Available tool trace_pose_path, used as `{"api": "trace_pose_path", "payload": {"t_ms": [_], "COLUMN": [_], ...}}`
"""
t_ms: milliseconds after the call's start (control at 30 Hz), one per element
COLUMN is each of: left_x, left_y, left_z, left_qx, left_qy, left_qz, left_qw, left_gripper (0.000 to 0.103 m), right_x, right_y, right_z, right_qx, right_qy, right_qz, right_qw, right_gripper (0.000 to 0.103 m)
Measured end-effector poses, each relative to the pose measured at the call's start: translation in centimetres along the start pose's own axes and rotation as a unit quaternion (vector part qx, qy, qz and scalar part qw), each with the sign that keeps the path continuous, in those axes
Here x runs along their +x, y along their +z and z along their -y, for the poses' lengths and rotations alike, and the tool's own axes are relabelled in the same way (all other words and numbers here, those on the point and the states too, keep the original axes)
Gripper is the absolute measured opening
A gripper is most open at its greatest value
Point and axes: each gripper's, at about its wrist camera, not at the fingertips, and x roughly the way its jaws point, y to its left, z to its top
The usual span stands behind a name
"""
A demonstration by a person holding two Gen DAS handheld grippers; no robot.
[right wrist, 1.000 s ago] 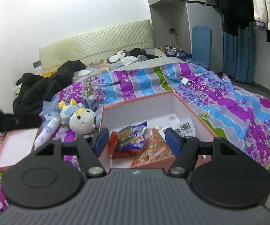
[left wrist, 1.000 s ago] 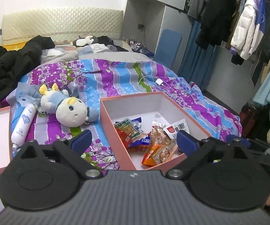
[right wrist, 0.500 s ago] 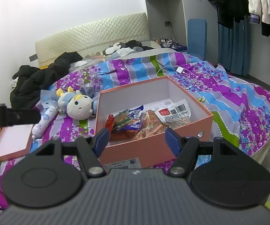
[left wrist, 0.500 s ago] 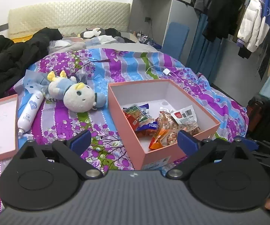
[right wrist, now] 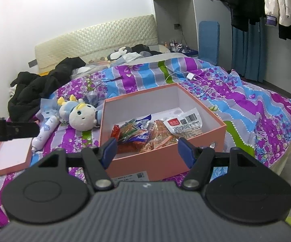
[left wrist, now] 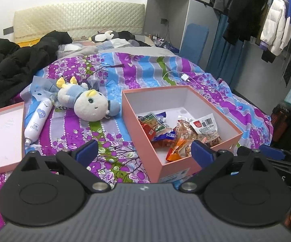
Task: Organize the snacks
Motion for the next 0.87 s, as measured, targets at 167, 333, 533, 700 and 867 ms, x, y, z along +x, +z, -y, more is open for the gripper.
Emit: {"api": "trace_pose_path", "payload": {"t_ms": [167, 333, 533, 700, 867], "left_x": [-0.04, -0.14, -0.27, -0.41, -0.63], "left_y": [-0.01, -0.02, -0.18, -0.24, -0.33], "left_z": [0.06, 0.09, -0.01, -0.16, -0.22], "left_qx": [0.0, -0.002, -0.002, -0.003, -0.005], "left_qy": [-0.002, 0.0, 0.002, -0.001, -0.001], "left_qz": [0.0, 0.0, -0.001, 0.0, 0.001], "left_qw": [1.0, 1.0, 1.0, 1.0, 1.0], "left_gripper": [0.1, 0.1, 0.1, 0.1, 0.1], "right_x": [0.09, 0.2, 0.27, 0.25, 0.41], "right_y": [-0.03, -0.09, -0.08, -0.07, -0.06], "right_z": [-0.12, -0.18, -0.07, 0.09, 0.1], "right_qx": [-0.004, -0.003, 0.0, 0.003, 0.004], "right_qy": [-0.003, -0.006, -0.015, -0.014, -0.017], "right_qz": [0.0, -0.003, -0.004, -0.005, -0.01], "right_qw": [1.0, 1.0, 1.0, 1.0, 1.0], "right_gripper": [0.101, 0.101, 0.103, 0.103, 0.103]}}
